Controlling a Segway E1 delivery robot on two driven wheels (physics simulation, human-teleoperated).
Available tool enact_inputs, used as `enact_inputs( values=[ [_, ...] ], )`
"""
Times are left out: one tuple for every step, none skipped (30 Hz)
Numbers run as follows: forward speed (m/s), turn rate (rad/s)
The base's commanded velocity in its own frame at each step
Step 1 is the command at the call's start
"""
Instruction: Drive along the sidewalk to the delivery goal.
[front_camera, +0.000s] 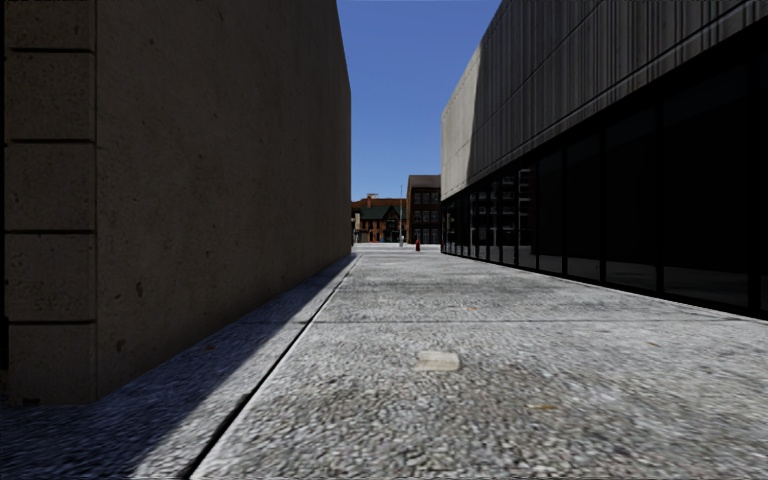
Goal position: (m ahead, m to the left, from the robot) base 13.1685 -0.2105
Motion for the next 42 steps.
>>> enact_inputs(
  values=[
    [2.00,0.00],
    [2.00,0.00],
    [2.00,0.00],
    [2.00,0.00],
    [2.00,0.00],
    [2.00,0.00],
    [2.00,0.00],
    [2.00,0.00],
    [2.00,0.00],
    [2.00,0.00],
    [2.00,0.00],
    [2.00,0.00],
    [2.00,0.00],
    [2.00,0.00],
    [2.00,0.00],
    [2.00,0.00],
    [2.00,0.00],
    [2.00,0.00],
    [2.00,0.00],
    [2.00,0.00],
    [2.00,0.00],
    [2.00,0.00],
    [2.00,0.00],
    [2.00,0.00],
    [2.00,0.00],
    [2.00,0.00],
    [2.00,0.00],
    [2.00,0.00],
    [2.00,0.00],
    [2.00,0.00],
    [2.00,0.00],
    [2.00,0.00],
    [2.00,0.00],
    [2.00,0.00],
    [2.00,0.00],
    [2.00,0.00],
    [2.00,0.00],
    [2.00,0.00],
    [2.00,0.00],
    [2.00,0.00],
    [2.00,0.00],
    [2.00,0.00]
  ],
)
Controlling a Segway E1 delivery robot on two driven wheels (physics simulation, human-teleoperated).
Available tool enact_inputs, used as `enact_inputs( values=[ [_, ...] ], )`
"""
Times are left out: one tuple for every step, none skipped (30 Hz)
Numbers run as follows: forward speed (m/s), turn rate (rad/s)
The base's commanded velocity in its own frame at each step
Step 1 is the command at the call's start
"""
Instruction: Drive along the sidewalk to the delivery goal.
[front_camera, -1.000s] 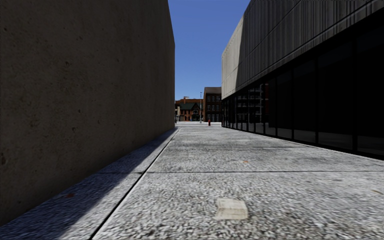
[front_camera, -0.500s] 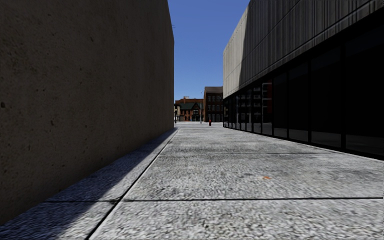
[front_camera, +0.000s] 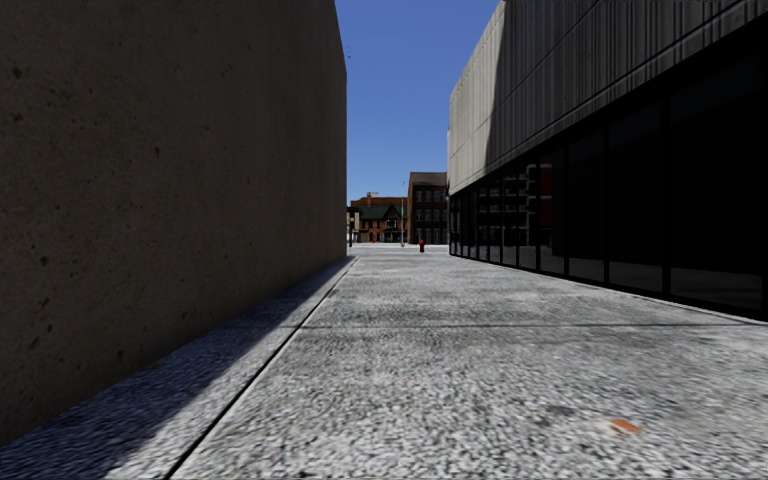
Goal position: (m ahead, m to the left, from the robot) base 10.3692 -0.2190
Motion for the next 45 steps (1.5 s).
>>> enact_inputs(
  values=[
    [2.00,0.00],
    [2.00,0.00],
    [2.00,0.00],
    [2.00,0.00],
    [2.00,0.00],
    [2.00,0.00],
    [2.00,0.00],
    [2.00,0.00],
    [2.00,0.00],
    [2.00,0.00],
    [2.00,0.00],
    [2.00,0.00],
    [2.00,0.00],
    [2.00,0.00],
    [2.00,0.00],
    [2.00,0.00],
    [2.00,0.00],
    [2.00,0.00],
    [2.00,0.00],
    [2.00,0.00],
    [2.00,0.00],
    [2.00,0.00],
    [2.00,0.00],
    [2.00,0.00],
    [2.00,0.00],
    [2.00,0.00],
    [2.00,0.00],
    [2.00,0.00],
    [2.00,0.00],
    [2.00,0.00],
    [2.00,0.00],
    [2.00,0.00],
    [2.00,0.00],
    [2.00,0.00],
    [2.00,0.00],
    [2.00,0.00],
    [2.00,0.00],
    [2.00,0.00],
    [2.00,0.00],
    [2.00,0.00],
    [2.00,0.00],
    [2.00,0.00],
    [2.00,0.00],
    [2.00,0.00],
    [2.00,0.00]
  ],
)
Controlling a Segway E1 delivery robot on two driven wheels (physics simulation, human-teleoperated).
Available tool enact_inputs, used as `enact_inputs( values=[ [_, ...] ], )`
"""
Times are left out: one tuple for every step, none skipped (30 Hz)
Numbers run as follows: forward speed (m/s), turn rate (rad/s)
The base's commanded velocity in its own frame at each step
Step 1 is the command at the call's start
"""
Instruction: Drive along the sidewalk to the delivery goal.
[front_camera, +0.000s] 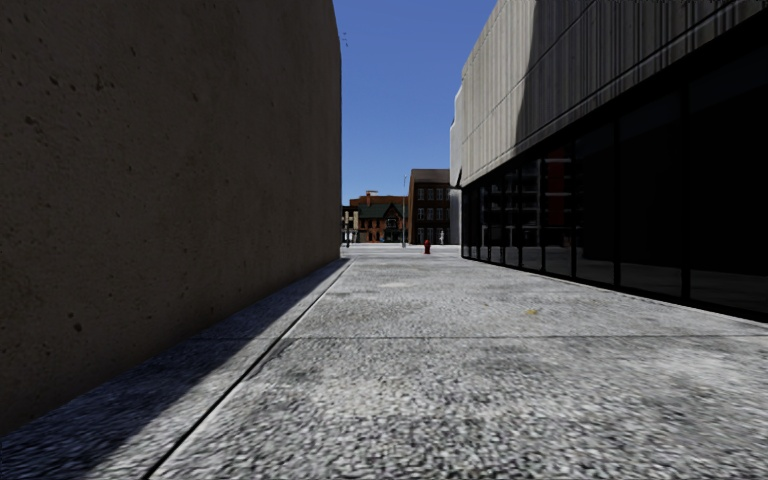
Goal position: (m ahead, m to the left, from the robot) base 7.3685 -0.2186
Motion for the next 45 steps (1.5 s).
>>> enact_inputs(
  values=[
    [2.00,0.00],
    [2.00,0.00],
    [2.00,0.00],
    [2.00,0.00],
    [2.00,0.00],
    [2.00,0.00],
    [2.00,0.00],
    [2.00,0.00],
    [2.00,0.00],
    [2.00,0.00],
    [2.00,0.00],
    [2.00,0.00],
    [2.00,0.00],
    [2.00,0.00],
    [2.00,0.00],
    [2.00,0.00],
    [2.00,0.00],
    [2.00,0.00],
    [2.00,0.00],
    [2.00,0.00],
    [2.00,0.00],
    [2.00,0.00],
    [2.00,0.00],
    [2.00,0.00],
    [2.00,0.00],
    [2.00,0.00],
    [2.00,0.00],
    [2.00,0.00],
    [2.00,0.00],
    [2.00,0.00],
    [2.00,0.00],
    [2.00,0.00],
    [2.00,0.00],
    [2.00,0.00],
    [2.00,0.00],
    [2.00,0.00],
    [2.00,0.00],
    [2.00,0.00],
    [2.00,0.00],
    [2.00,0.00],
    [2.00,0.00],
    [2.00,0.00],
    [2.00,0.00],
    [2.00,0.00],
    [2.00,0.00]
  ],
)
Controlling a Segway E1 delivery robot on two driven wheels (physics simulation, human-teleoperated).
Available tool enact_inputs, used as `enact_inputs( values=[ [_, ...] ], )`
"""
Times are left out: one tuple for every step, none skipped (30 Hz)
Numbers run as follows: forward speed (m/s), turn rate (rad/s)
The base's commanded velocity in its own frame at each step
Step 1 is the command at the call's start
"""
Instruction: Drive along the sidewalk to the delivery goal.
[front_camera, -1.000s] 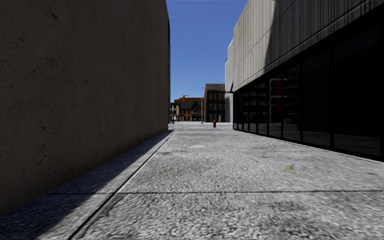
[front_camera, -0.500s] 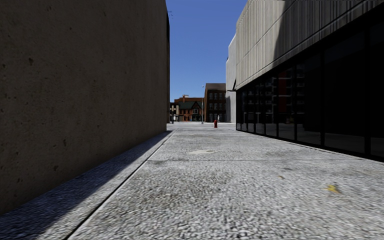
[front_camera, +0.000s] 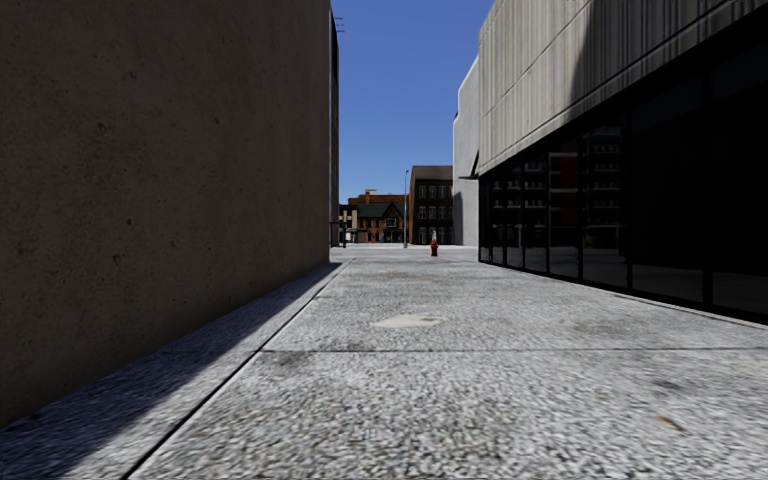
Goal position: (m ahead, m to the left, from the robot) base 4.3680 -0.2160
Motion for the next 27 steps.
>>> enact_inputs(
  values=[
    [2.00,0.00],
    [2.00,0.00],
    [2.00,-0.01],
    [2.00,-0.01],
    [2.00,-0.14],
    [2.00,-0.19],
    [2.00,-0.21],
    [2.00,-0.22],
    [2.00,-0.22],
    [2.00,-0.23],
    [2.00,-0.23],
    [2.00,-0.25],
    [2.00,-0.25],
    [2.00,-0.30],
    [2.00,-0.33],
    [2.00,-0.34],
    [2.00,-0.34],
    [2.00,-0.34],
    [2.00,-0.34],
    [2.00,-0.31],
    [2.00,-0.27],
    [2.00,-0.03],
    [2.00,-0.03],
    [2.00,0.00],
    [2.00,0.00],
    [2.00,0.00],
    [2.00,0.00]
  ],
)
